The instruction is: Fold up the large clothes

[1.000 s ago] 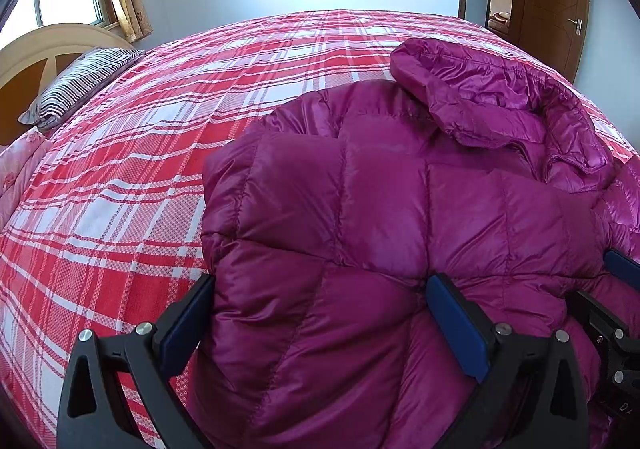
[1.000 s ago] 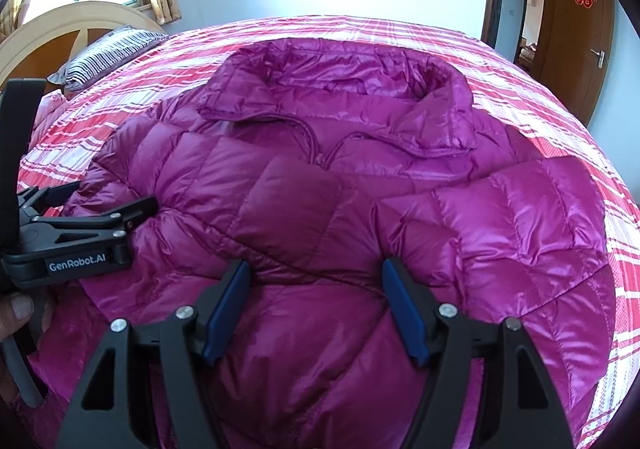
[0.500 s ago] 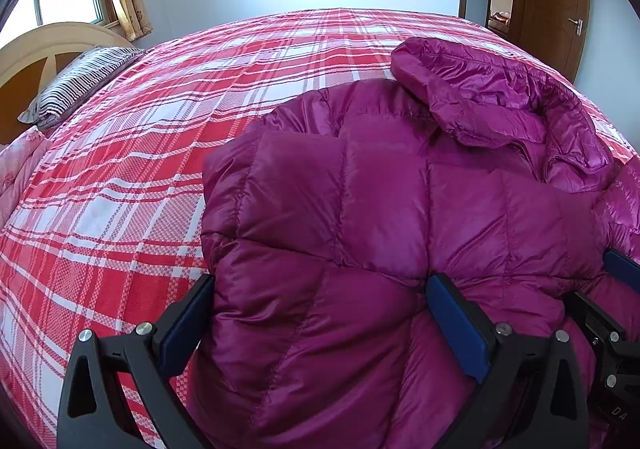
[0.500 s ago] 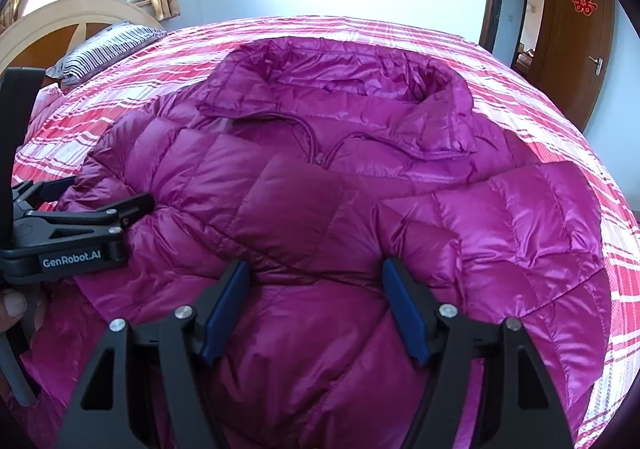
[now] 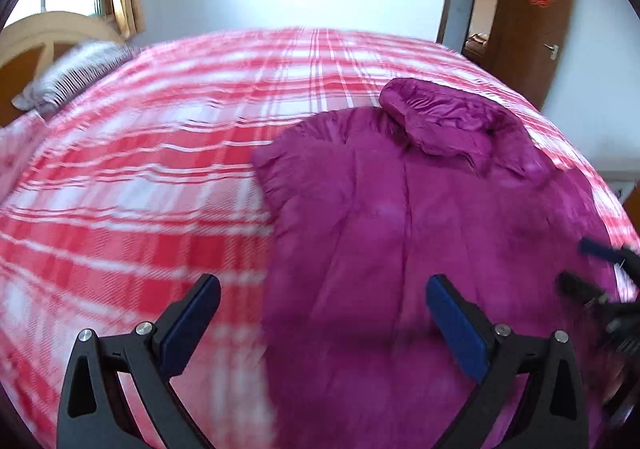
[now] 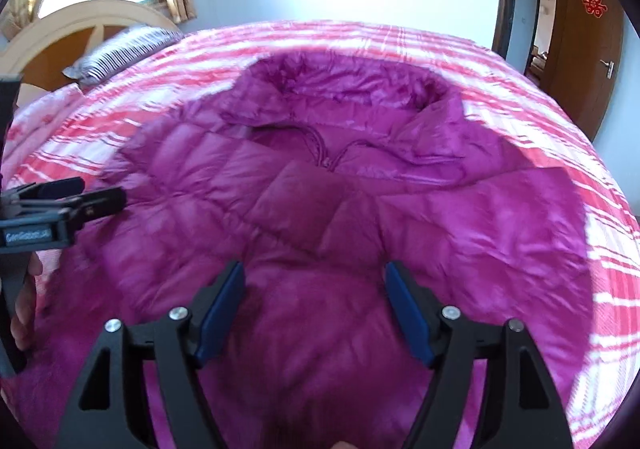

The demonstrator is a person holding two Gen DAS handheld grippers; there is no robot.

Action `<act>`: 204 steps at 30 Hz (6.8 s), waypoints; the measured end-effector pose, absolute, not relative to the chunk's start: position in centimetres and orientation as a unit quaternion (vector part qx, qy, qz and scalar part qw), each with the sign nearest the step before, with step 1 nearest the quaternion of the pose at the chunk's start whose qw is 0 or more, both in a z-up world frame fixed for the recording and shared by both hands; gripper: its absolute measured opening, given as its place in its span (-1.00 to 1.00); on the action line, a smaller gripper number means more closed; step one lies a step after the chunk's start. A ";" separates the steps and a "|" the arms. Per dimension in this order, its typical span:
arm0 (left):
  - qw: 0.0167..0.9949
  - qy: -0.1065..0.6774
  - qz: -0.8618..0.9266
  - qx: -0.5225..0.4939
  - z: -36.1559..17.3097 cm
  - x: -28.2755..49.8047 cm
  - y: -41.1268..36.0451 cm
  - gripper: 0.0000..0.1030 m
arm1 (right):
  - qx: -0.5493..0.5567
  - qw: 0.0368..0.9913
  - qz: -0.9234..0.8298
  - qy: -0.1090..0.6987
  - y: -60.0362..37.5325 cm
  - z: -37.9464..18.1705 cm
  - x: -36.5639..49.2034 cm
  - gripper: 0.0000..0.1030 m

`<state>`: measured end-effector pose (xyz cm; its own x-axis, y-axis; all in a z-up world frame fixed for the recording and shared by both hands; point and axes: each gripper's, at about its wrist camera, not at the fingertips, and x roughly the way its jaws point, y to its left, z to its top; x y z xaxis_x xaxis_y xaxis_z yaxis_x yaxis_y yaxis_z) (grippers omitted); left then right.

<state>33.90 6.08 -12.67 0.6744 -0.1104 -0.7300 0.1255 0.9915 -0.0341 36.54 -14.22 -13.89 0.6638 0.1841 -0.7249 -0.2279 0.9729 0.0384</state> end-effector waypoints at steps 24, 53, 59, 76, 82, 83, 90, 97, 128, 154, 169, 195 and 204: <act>0.885 0.434 -0.161 0.048 -18.3 8.1 7.7 0.48 | 0.036 0.886 0.027 0.462 -27.2 -18.4 6.9 0.10; 0.920 0.380 -0.092 -0.017 -10.7 30.4 10.0 0.54 | 0.036 0.923 0.093 0.371 -25.2 -7.5 32.8 0.42; 0.916 0.385 -0.114 -0.012 -10.4 37.6 6.5 0.54 | 0.006 0.916 0.101 0.389 -21.2 -7.6 49.1 0.42; 0.913 0.384 -0.116 -0.072 -7.4 58.5 3.2 0.54 | -0.148 0.925 0.096 0.336 -22.3 -12.9 50.3 -0.77; 0.887 0.446 -0.116 -0.006 -11.9 62.0 -0.8 0.54 | -0.110 0.934 0.091 0.326 -23.4 -13.3 51.3 -0.78; 0.886 0.447 -0.125 -0.006 -12.3 61.5 -1.1 0.54 | -0.107 0.935 0.091 0.326 -23.5 -13.3 51.4 -0.78; 0.880 0.444 -0.166 0.042 -14.2 56.8 -2.9 0.54 | -0.085 0.930 0.086 0.347 -24.1 -14.3 52.3 -0.78; 0.871 0.459 -0.167 0.052 -15.3 56.2 -3.8 0.54 | -0.091 0.925 0.072 0.362 -24.0 -14.8 52.7 -0.75; 0.933 0.312 -0.178 -0.018 -8.8 53.7 -0.4 0.72 | -0.076 0.866 0.118 0.480 -18.2 -13.6 57.3 0.04; 0.919 0.375 -0.125 -0.008 -13.3 54.9 -1.5 0.77 | -0.035 0.898 0.046 0.436 -20.3 -16.5 56.1 0.17; 0.890 0.445 -0.098 0.007 -17.1 56.1 -2.3 0.87 | -0.016 0.903 0.054 0.425 -20.8 -16.6 55.7 0.19; 0.894 0.447 -0.032 0.004 -17.0 55.3 -0.9 0.98 | -0.033 0.907 0.042 0.417 -20.3 -16.9 55.6 0.20; 0.896 0.442 -0.030 -0.002 -17.4 55.4 -0.6 0.99 | -0.035 0.906 0.041 0.419 -20.2 -16.8 55.6 0.21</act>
